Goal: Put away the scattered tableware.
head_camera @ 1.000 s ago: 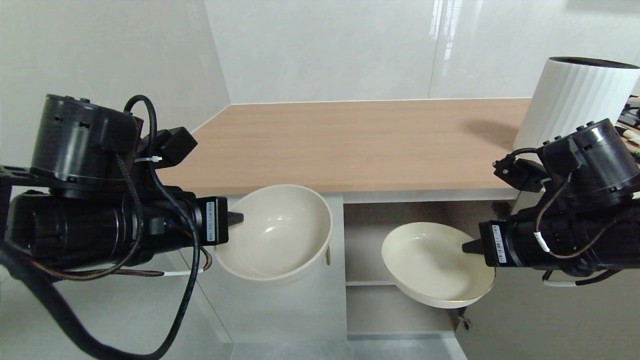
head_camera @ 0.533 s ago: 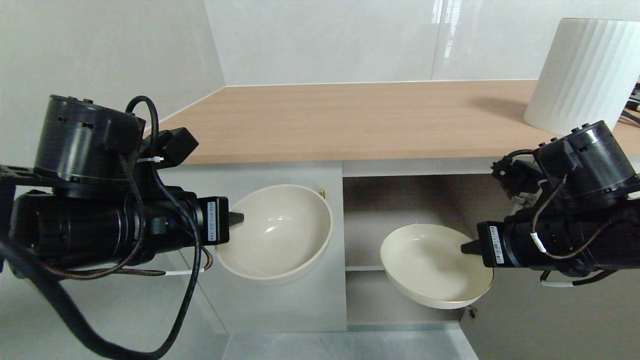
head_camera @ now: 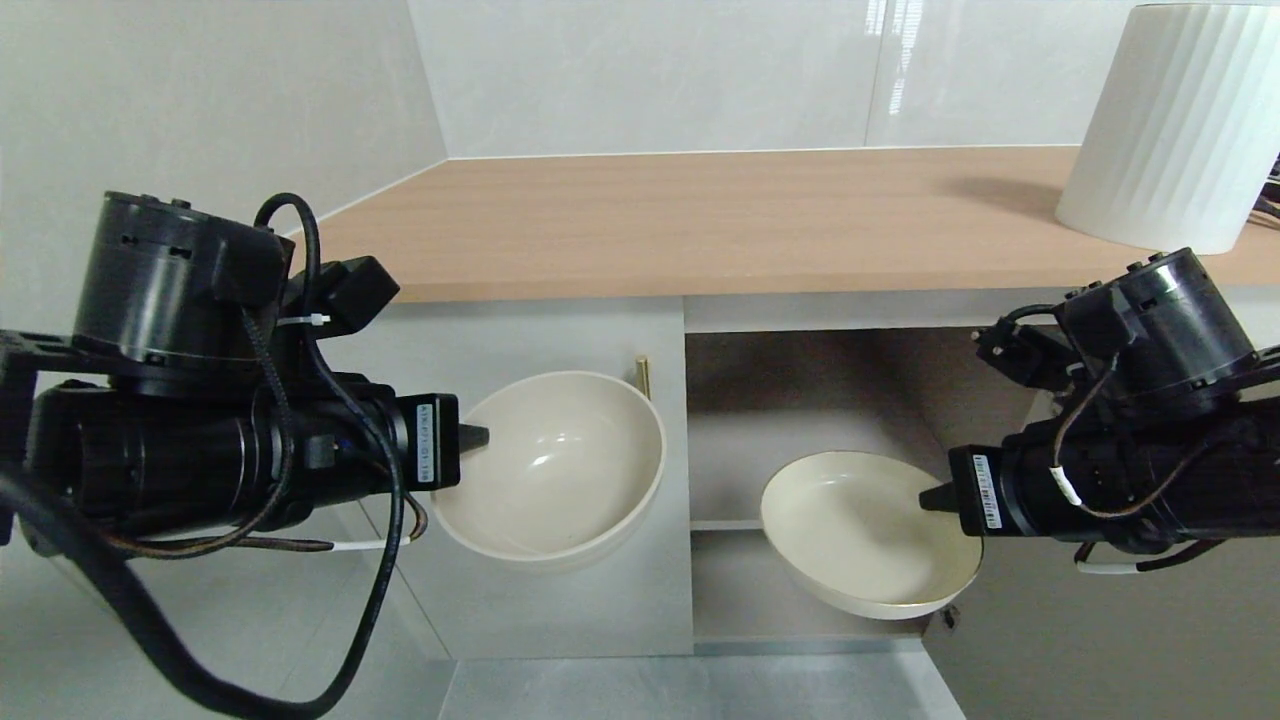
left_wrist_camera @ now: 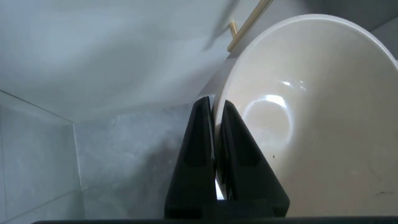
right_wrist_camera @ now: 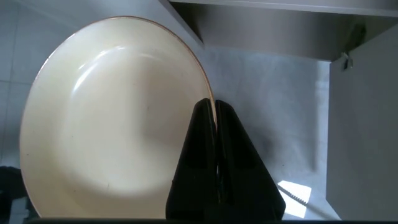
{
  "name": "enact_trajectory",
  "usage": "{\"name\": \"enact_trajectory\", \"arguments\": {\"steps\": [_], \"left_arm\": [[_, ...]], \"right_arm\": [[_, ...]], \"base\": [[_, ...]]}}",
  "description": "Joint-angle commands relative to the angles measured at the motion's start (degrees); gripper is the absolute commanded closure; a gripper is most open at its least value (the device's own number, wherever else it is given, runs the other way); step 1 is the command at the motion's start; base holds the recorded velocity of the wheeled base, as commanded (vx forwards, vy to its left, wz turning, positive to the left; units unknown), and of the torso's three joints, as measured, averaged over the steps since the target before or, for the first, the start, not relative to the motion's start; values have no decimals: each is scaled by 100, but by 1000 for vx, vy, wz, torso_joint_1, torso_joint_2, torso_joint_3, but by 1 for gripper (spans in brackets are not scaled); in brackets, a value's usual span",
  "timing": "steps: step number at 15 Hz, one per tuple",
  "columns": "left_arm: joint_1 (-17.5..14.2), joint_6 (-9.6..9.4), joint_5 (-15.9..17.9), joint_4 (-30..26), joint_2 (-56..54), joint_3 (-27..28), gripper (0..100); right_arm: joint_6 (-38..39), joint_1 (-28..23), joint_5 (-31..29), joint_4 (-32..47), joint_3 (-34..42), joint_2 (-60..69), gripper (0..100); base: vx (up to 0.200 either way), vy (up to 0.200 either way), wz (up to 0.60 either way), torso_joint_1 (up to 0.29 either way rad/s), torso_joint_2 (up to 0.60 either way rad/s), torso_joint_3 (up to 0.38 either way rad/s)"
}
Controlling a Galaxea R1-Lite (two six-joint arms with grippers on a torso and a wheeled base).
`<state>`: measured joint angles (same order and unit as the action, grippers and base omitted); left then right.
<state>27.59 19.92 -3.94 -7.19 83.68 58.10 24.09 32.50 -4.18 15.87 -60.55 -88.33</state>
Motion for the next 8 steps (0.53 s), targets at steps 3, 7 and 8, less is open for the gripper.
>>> {"name": "enact_trajectory", "arguments": {"steps": [3,7,8], "left_arm": [[1,3,-2,-1,8,0,100],[1,3,-2,-1,17,0,100],[1,3,-2,-1,17,0,100]], "right_arm": [[-1,-7,-4,-146,-9,-562,100],[-89,-191,-390,-1113,-168,-1810,100],[-97,-253,-417,-1403,-264,-2048,100]], "base": [[0,0,0,0,0,0],[0,0,0,0,0,0],[0,0,0,0,0,0]]}}
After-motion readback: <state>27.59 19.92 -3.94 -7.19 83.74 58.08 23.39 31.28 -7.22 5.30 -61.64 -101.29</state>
